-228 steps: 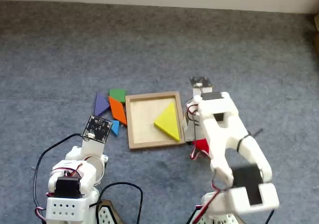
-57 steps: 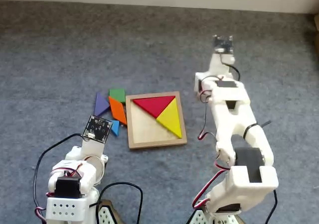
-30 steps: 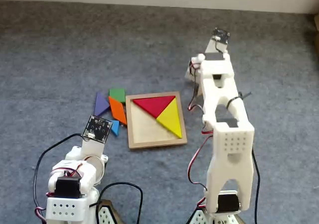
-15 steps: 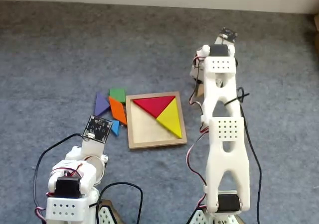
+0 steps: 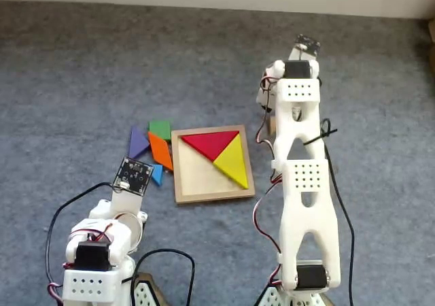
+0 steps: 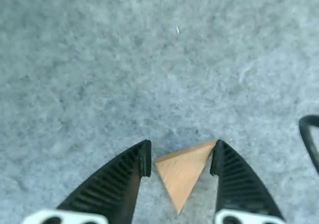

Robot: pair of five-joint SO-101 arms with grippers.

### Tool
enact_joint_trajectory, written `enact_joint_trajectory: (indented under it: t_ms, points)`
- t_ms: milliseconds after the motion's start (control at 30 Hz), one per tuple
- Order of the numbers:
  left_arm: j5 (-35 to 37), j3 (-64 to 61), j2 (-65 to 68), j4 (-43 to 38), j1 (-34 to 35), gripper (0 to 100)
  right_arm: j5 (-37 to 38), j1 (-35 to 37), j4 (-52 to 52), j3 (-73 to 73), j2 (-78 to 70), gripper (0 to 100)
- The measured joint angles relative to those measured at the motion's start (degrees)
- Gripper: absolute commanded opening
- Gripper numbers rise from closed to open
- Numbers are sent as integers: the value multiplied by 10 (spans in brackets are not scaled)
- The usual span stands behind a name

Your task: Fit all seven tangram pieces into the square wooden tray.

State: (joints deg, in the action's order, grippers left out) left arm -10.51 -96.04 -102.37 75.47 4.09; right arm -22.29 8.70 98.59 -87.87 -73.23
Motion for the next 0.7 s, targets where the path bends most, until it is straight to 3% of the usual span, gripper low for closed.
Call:
enact_joint_trajectory:
  t_ms: [333,700]
  points:
    - [0,0,0,0,0,46,11,11,0,134,49,191]
    - [0,0,0,0,0,46,-1,11,-14,142,54,191]
